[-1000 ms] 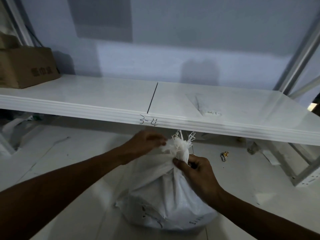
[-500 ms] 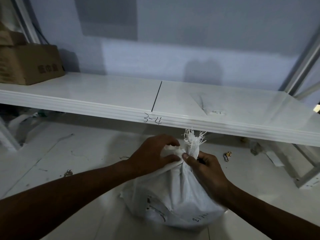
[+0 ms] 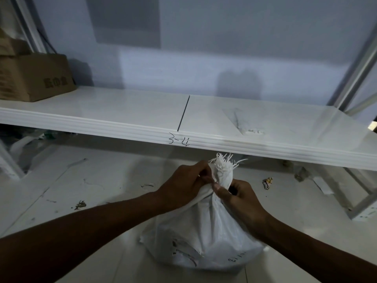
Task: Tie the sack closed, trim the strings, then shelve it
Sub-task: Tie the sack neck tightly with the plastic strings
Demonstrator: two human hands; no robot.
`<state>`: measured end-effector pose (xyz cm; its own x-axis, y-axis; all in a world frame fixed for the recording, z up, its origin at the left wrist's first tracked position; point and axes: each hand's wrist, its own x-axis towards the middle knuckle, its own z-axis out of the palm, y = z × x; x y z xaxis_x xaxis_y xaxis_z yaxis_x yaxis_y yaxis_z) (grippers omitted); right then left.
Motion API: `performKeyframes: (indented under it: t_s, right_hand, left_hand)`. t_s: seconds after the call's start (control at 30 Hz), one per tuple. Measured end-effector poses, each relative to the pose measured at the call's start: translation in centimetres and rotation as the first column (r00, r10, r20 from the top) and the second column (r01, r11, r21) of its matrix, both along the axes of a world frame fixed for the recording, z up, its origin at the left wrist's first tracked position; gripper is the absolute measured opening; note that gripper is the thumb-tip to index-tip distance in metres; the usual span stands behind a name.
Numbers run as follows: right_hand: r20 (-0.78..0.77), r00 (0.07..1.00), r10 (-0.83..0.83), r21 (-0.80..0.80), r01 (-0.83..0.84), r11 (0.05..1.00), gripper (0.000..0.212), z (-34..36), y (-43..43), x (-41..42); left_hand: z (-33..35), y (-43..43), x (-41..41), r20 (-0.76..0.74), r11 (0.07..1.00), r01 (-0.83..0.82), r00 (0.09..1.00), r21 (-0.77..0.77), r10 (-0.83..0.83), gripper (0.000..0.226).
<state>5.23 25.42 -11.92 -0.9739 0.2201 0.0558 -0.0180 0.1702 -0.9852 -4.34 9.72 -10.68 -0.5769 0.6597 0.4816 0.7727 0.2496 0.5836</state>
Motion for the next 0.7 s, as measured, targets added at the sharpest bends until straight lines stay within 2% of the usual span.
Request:
performKeyframes:
  t_s: [0.13, 0.47, 0.6, 0.7]
  right_hand:
    - [-0.041, 0.998, -0.039, 0.016, 0.039, 0.999, 0.017, 0.0, -0.2, 0.3]
    - [0.101, 0.995, -0.012, -0.21, 0.034, 0.977, 0.021, 1.0, -0.7, 0.0]
    - [0.106, 0.994, 0.001, -0.21, 0.021, 0.977, 0.02, 1.1, -0.6, 0.0]
    - [0.099, 0.995, -0.03, -0.136, 0.043, 0.99, 0.024, 0.4, -0.9, 0.3]
  left_hand:
    - [-0.8, 0.2, 0.5, 0.159, 0.989, -0.088, 0.985, 0.122, 0.068, 0.006]
    - [-2.2, 0.7, 1.3, 0.079, 0.949, -0.255, 0.967, 0.187, 0.244, 0.013]
    - [-2.3, 0.7, 1.8, 0.086, 0.932, -0.274, 0.962, 0.238, 0.26, 0.013]
    - [-2.4, 0.7, 2.8, 0.154, 0.926, -0.264, 0.961, 0.269, 0.229, 0.02]
